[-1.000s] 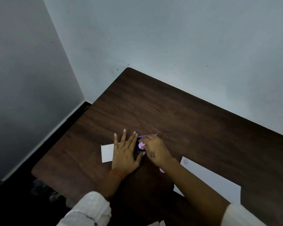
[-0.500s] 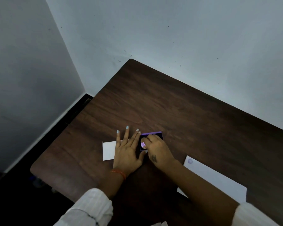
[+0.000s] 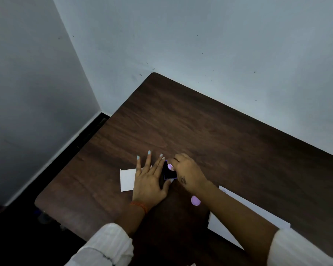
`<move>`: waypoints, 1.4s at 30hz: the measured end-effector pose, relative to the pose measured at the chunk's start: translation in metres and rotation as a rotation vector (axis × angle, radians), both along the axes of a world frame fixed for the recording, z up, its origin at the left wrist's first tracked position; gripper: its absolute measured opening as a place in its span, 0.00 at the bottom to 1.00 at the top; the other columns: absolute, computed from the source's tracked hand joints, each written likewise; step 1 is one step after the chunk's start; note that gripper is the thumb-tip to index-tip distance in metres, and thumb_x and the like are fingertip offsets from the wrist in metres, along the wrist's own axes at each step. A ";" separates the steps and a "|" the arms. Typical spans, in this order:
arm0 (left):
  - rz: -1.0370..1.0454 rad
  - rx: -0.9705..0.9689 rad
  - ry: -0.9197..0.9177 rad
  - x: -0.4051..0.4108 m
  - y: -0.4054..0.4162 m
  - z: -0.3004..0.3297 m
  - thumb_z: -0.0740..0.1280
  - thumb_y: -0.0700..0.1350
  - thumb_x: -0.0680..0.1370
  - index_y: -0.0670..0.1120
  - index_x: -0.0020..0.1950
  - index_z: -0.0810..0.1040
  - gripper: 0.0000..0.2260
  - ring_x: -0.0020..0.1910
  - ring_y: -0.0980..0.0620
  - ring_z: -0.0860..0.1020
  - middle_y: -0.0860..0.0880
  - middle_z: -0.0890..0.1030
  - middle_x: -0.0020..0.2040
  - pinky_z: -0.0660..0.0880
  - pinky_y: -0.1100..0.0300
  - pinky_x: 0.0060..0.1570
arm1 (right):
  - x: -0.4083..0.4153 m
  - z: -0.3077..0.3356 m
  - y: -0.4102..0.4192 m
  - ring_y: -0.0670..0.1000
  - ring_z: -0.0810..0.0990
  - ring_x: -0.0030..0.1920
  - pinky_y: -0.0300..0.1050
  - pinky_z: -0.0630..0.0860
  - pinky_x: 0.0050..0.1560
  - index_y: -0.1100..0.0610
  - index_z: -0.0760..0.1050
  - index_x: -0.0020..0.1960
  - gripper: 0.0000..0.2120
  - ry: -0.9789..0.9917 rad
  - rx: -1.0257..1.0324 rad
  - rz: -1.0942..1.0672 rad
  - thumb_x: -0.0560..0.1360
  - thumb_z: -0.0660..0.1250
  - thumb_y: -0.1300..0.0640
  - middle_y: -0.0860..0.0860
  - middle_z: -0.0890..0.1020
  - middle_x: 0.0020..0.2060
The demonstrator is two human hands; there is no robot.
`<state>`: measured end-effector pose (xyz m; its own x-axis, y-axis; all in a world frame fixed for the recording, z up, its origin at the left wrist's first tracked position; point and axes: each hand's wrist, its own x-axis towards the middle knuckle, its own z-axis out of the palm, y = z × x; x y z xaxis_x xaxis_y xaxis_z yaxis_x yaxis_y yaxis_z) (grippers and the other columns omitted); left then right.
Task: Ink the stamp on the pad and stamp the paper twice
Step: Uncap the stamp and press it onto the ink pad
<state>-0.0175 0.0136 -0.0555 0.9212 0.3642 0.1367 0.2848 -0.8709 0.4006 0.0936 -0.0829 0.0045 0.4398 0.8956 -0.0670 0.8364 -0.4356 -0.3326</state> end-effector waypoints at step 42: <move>-0.009 -0.004 0.026 0.000 0.000 0.001 0.59 0.60 0.73 0.46 0.72 0.63 0.31 0.75 0.43 0.51 0.49 0.68 0.72 0.42 0.44 0.73 | 0.016 0.004 -0.020 0.56 0.80 0.41 0.36 0.71 0.41 0.62 0.80 0.44 0.06 0.263 0.184 -0.187 0.70 0.65 0.64 0.59 0.83 0.41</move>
<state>-0.0178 0.0140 -0.0547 0.9277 0.3564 0.1112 0.2873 -0.8718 0.3968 0.1094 -0.1030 0.0089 0.5862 0.8089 -0.0446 0.6233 -0.4855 -0.6130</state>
